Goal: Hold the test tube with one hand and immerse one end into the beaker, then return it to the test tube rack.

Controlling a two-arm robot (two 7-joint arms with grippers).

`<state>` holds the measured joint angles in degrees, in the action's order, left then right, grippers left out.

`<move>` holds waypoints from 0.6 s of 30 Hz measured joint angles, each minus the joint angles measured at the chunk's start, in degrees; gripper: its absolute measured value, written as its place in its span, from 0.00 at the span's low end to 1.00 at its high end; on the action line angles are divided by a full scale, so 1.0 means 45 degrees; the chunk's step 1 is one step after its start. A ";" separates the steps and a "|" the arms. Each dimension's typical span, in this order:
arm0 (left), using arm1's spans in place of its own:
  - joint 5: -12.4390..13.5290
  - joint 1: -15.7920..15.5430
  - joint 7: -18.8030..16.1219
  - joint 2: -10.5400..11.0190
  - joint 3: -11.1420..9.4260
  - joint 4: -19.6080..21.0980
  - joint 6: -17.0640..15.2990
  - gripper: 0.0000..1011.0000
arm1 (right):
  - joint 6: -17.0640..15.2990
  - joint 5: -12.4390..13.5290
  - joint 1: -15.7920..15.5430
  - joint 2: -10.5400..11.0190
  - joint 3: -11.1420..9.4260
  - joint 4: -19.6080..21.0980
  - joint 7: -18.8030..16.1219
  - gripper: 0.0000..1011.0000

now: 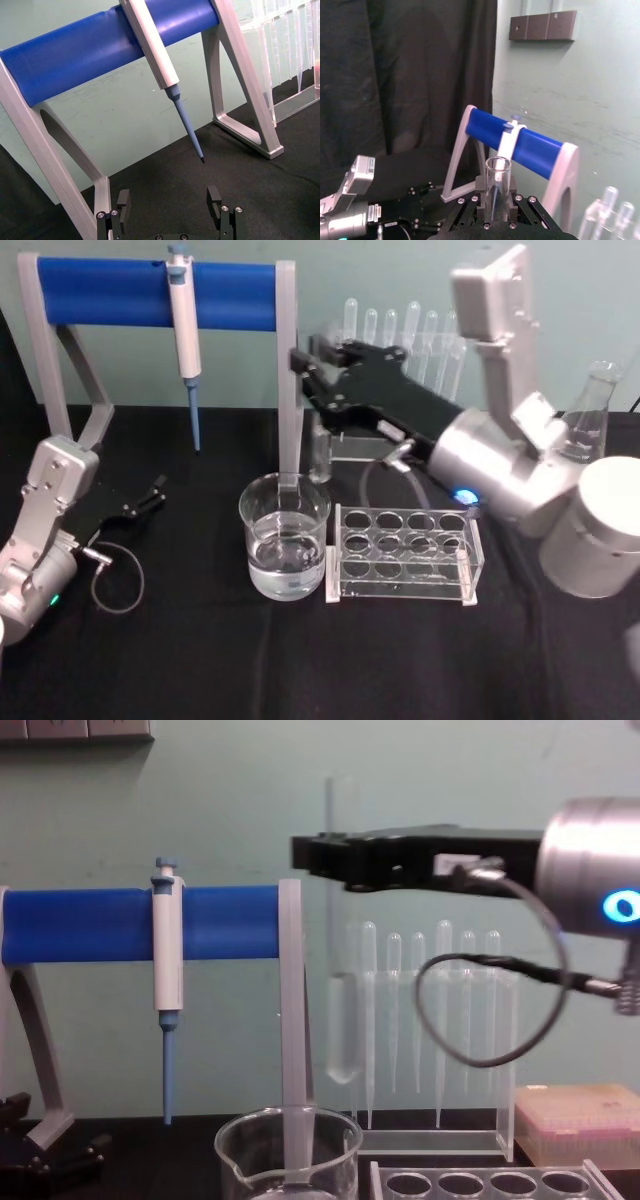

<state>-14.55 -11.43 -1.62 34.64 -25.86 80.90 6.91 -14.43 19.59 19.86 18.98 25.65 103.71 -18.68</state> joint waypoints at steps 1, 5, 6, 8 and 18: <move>0.0000 0.0000 0.0000 0.0000 0.0000 0.0001 0.0000 0.99 | 0.0024 -0.0028 0.0072 -0.0106 0.0093 -0.0152 0.0001 0.23; 0.0000 -0.0001 0.0000 0.0000 0.0001 0.0001 0.0000 0.99 | 0.0276 -0.0226 0.0282 -0.0592 0.0442 -0.0878 0.0088 0.23; 0.0000 -0.0001 0.0001 0.0000 0.0000 0.0000 0.0000 0.99 | 0.0321 -0.0262 0.0287 -0.0648 0.0491 -0.0982 0.0100 0.23; 0.0000 -0.0001 0.0001 0.0000 0.0000 0.0001 0.0000 0.99 | 0.0406 -0.0339 0.0284 -0.0741 0.0582 -0.1160 0.0120 0.23; 0.0000 -0.0001 0.0000 0.0001 0.0000 0.0000 0.0000 0.99 | 0.1348 -0.0973 -0.0418 -0.1321 0.0834 -0.2168 0.0467 0.23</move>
<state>-14.55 -11.43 -1.62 34.65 -25.86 80.90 6.91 -8.36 15.21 17.98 13.04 29.40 93.95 -16.58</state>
